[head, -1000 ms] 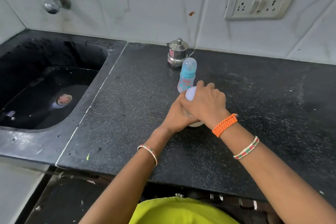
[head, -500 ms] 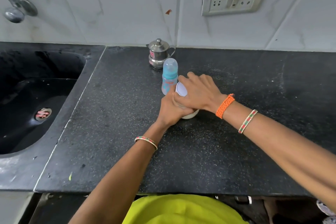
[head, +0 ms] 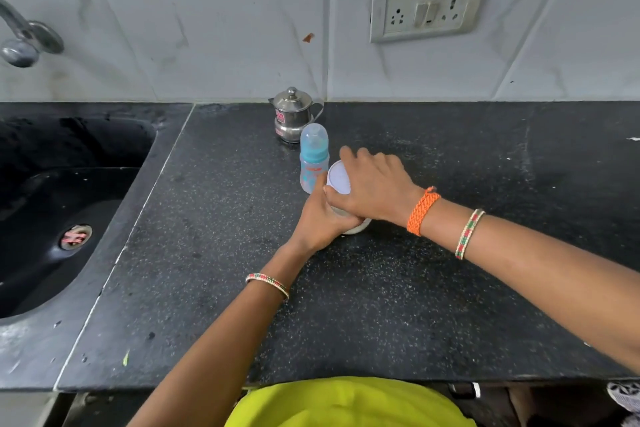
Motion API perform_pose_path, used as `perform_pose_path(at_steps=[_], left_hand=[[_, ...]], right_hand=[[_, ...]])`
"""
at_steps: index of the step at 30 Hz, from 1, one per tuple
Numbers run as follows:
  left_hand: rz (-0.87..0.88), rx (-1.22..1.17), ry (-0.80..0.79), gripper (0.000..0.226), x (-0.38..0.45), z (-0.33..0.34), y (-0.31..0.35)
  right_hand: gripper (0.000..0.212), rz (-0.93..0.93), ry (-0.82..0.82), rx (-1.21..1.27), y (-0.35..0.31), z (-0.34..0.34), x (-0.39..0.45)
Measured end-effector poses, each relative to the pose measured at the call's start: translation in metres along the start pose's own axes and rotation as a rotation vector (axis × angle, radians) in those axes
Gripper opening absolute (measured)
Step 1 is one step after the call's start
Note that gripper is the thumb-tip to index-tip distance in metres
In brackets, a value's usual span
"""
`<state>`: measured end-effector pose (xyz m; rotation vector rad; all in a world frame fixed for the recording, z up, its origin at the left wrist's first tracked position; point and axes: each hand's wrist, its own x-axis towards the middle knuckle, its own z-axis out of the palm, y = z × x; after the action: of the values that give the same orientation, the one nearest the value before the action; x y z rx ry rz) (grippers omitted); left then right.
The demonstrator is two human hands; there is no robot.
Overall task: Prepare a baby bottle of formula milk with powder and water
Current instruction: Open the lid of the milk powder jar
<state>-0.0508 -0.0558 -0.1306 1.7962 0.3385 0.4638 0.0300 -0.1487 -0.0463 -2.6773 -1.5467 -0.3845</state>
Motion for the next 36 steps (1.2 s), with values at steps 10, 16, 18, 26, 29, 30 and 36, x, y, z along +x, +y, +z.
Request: perform_pose_path(at_steps=[10,16,18,26,29,30,36], left_hand=[[-0.062,-0.075,0.239,0.076,-0.008,0.024,0.014],[-0.009,-0.047,0.134,0.076,-0.006,0.013,0.011],[-0.023,0.019,0.024,0.07,-0.002,0.01,0.013],[-0.011,0.049,-0.046,0.066,0.007,0.016,0.005],[0.009,-0.02,-0.019,0.074,0.005,0.018,-0.003],[0.015,-0.029,-0.02,0.076,0.005,0.019,-0.004],[0.019,-0.033,-0.038,0.084,0.008,0.021,-0.004]], right_hand=[[0.065,0.185,0.012,0.119,-0.002,0.005,-0.002],[0.057,-0.131,0.1,0.024,0.014,0.004,0.0],[0.052,-0.344,-0.018,-0.026,0.029,-0.004,0.005],[0.074,-0.224,-0.725,-0.025,0.022,-0.056,0.02],[0.087,0.019,-0.724,-0.007,0.011,-0.064,0.022],[0.084,0.081,-0.664,0.01,0.008,-0.063,0.021],[0.052,0.006,-0.697,-0.028,0.001,-0.063,0.022]])
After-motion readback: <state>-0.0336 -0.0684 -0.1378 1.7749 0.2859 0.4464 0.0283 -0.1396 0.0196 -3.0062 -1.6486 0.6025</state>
